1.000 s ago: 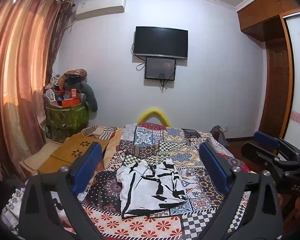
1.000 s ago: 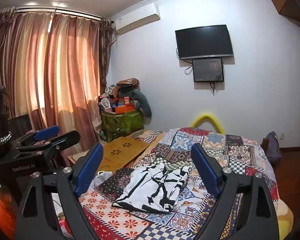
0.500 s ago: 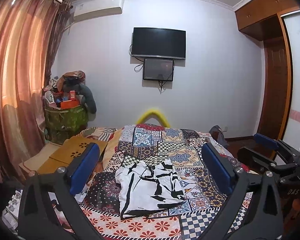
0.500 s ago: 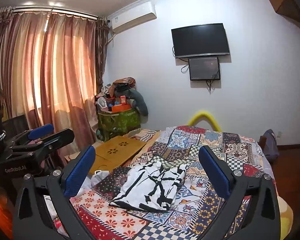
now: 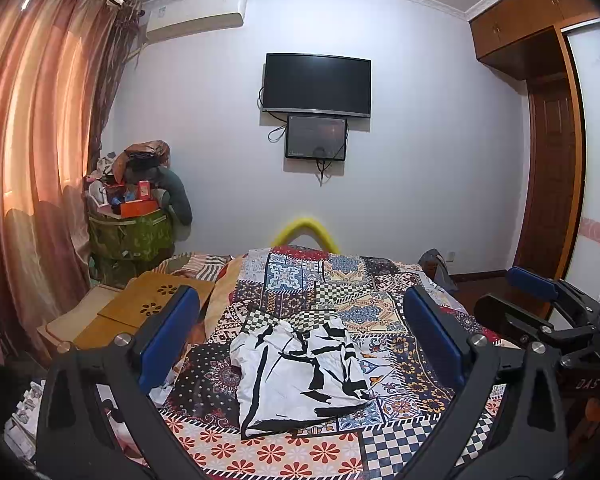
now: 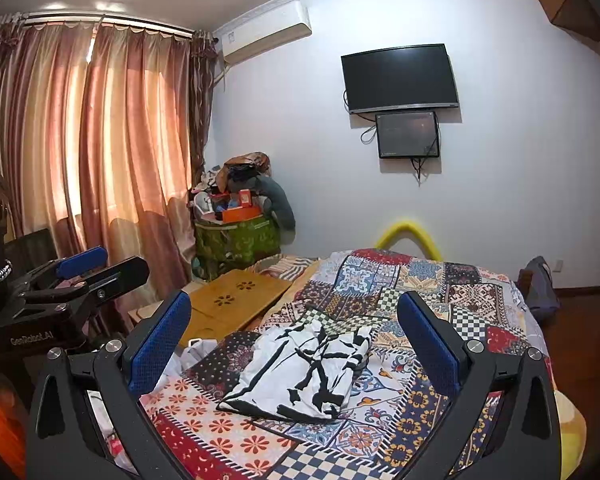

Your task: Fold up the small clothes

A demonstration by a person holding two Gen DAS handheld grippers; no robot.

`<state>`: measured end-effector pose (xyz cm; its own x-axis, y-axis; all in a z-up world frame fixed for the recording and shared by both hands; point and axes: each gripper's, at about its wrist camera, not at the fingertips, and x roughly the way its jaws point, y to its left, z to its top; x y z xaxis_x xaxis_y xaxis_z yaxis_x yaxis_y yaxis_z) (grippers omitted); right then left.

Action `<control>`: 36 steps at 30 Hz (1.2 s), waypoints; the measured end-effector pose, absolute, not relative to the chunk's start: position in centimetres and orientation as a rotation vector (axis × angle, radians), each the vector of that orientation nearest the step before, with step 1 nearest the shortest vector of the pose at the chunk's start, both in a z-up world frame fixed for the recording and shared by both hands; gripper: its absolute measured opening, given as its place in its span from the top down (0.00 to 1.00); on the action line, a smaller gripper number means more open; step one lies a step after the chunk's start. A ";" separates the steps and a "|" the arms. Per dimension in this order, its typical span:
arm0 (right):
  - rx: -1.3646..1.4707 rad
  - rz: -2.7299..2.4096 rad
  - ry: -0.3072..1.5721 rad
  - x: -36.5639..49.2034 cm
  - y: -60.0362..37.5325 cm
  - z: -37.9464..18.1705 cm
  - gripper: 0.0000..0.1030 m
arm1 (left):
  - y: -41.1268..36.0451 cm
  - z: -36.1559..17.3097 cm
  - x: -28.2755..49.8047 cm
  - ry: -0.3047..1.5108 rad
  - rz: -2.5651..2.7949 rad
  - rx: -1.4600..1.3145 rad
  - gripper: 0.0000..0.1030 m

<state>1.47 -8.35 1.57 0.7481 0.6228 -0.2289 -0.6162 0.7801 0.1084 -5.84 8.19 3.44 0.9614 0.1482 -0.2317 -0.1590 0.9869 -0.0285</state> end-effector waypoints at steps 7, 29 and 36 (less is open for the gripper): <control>0.025 0.678 0.268 1.5 -8.3 1.6 0.01 | 8.3 3.3 -5.8 0.232 0.154 -0.048 0.00; 0.025 0.677 0.281 1.6 -8.1 1.4 0.01 | 8.2 3.1 -5.6 0.233 0.153 -0.052 0.00; 0.029 0.673 0.280 1.6 -8.1 1.3 0.01 | 7.9 3.1 -5.5 0.235 0.155 -0.052 0.00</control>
<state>1.61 -8.06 1.30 0.7459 0.6187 -0.2467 -0.6108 0.7831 0.1171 -5.49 7.95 3.12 0.9606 0.1472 -0.2356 -0.1595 0.9866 -0.0336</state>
